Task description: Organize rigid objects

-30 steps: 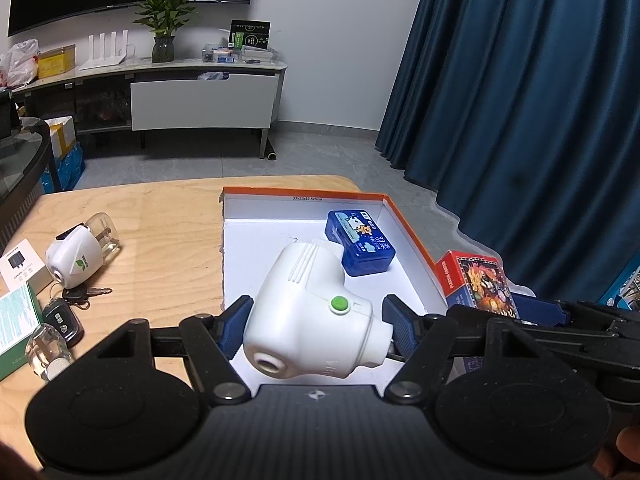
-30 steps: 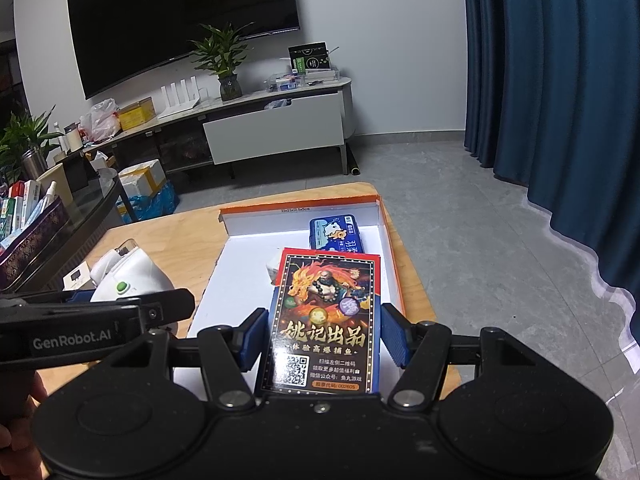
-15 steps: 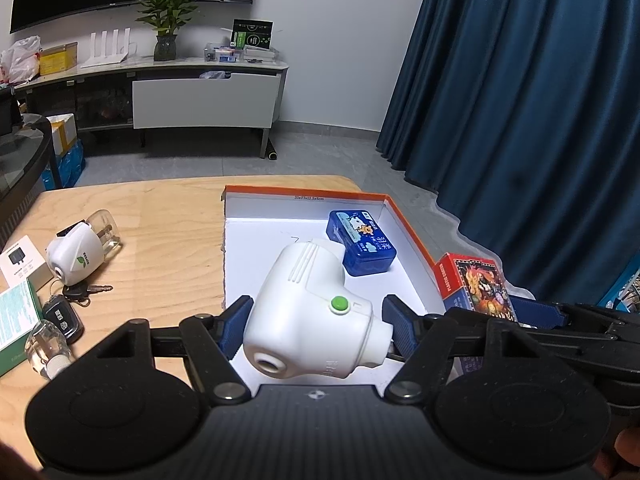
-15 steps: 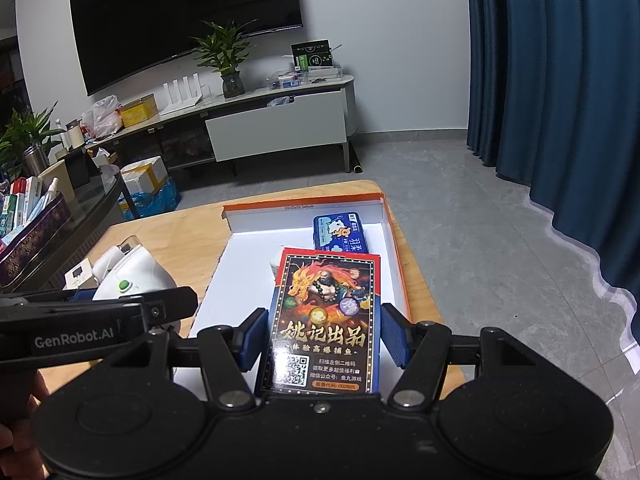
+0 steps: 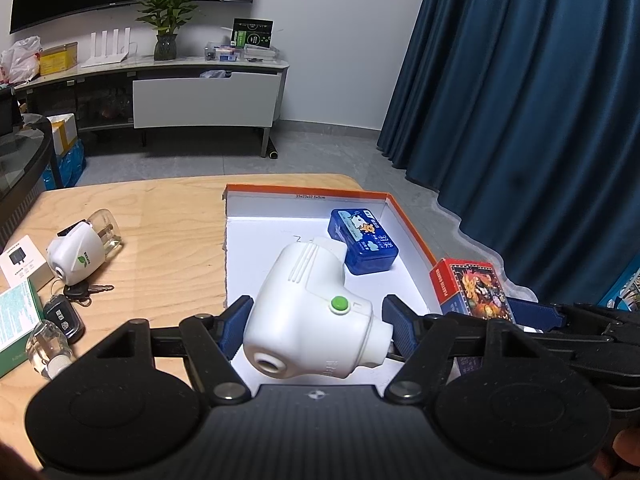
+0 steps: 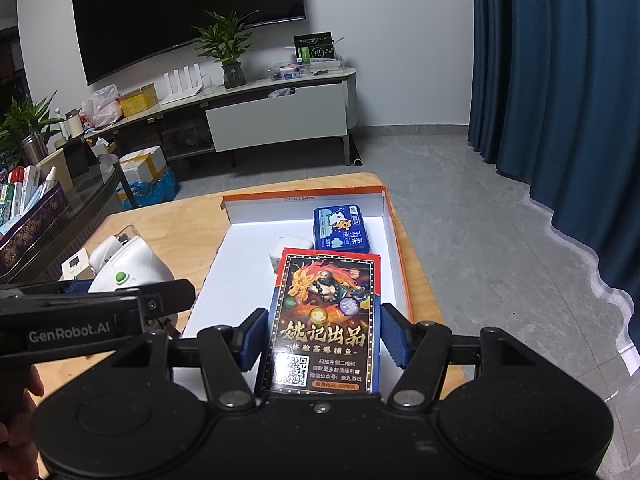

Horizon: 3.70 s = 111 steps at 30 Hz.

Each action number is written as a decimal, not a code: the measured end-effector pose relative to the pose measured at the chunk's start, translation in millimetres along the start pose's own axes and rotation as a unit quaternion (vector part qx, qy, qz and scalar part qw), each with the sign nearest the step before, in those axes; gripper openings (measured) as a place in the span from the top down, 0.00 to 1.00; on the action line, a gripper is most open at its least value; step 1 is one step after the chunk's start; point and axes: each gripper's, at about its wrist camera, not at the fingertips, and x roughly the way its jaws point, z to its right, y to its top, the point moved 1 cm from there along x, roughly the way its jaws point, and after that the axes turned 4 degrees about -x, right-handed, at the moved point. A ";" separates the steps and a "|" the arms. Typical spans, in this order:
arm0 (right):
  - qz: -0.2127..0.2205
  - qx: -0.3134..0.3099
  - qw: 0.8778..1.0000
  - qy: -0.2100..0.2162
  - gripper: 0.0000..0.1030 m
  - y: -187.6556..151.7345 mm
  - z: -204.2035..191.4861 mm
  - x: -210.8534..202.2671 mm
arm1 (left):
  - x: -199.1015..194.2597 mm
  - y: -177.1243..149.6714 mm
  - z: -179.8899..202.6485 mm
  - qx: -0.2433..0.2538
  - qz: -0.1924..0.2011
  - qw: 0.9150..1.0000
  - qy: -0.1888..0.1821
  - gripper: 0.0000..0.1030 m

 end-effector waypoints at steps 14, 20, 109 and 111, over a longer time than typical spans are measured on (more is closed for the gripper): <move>-0.003 -0.002 1.000 0.000 0.29 2.5 -0.2 1.8 | 1.8 -0.7 -2.5 0.002 -0.001 1.000 0.002 0.30; -0.003 -0.005 1.000 -0.001 0.29 3.0 -1.7 2.9 | 1.4 -0.1 -4.5 0.002 0.000 1.000 0.003 0.30; -0.012 -0.012 1.000 0.001 0.29 3.6 -9.3 12.9 | 5.7 -6.3 -15.0 -0.017 -0.009 1.000 0.001 0.30; -0.013 -0.012 1.000 0.000 0.29 3.1 -9.4 12.9 | 5.8 -6.2 -14.9 -0.017 -0.009 1.000 0.001 0.30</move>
